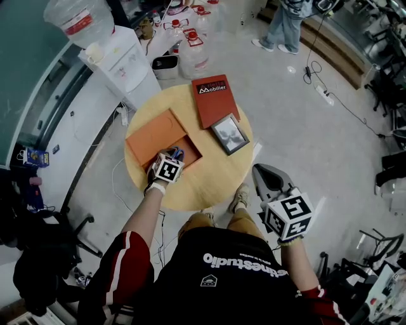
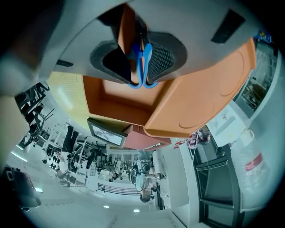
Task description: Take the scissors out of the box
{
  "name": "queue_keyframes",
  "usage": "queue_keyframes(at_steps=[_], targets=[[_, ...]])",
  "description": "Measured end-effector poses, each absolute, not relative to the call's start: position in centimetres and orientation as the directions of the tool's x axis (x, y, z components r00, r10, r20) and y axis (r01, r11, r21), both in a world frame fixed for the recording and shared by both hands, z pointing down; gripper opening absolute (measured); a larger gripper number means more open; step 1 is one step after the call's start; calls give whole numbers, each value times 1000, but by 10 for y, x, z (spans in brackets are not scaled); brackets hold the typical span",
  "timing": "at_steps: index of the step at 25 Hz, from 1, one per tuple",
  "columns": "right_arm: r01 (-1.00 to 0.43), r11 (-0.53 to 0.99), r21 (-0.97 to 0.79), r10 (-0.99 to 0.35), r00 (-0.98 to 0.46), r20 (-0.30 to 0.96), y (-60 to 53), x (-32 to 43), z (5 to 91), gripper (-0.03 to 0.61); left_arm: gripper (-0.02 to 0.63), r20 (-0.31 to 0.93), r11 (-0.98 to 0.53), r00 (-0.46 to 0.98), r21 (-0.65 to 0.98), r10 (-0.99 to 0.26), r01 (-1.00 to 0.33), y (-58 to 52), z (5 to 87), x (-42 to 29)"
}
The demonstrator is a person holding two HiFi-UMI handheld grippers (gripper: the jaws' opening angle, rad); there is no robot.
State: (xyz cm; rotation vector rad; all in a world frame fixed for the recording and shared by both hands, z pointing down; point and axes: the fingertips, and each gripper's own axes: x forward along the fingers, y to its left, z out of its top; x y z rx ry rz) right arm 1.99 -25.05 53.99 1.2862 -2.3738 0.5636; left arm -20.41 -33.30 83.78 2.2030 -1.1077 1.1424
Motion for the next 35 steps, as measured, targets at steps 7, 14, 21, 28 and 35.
queue_keyframes(at_steps=[7, 14, 21, 28, 35], targets=[[-847, 502, -172, -691, -513, 508, -253, 17, 544, 28, 137, 868, -598, 321, 36, -378, -801, -329, 857, -202], [-846, 501, -182, -688, -517, 509, -253, 15, 546, 28, 121, 863, -595, 338, 56, -375, -802, -331, 855, -202], [-845, 504, -178, -690, -518, 505, -251, 15, 543, 28, 91, 859, -631, 368, 71, -355, -772, -324, 855, -198], [-846, 505, -172, -695, -516, 500, -245, 18, 540, 28, 91, 839, -638, 357, 15, -411, -770, -322, 834, -198], [-837, 522, -162, -699, -529, 481, -238, 13, 530, 28, 91, 808, -637, 359, -25, -467, -771, -315, 808, -199]])
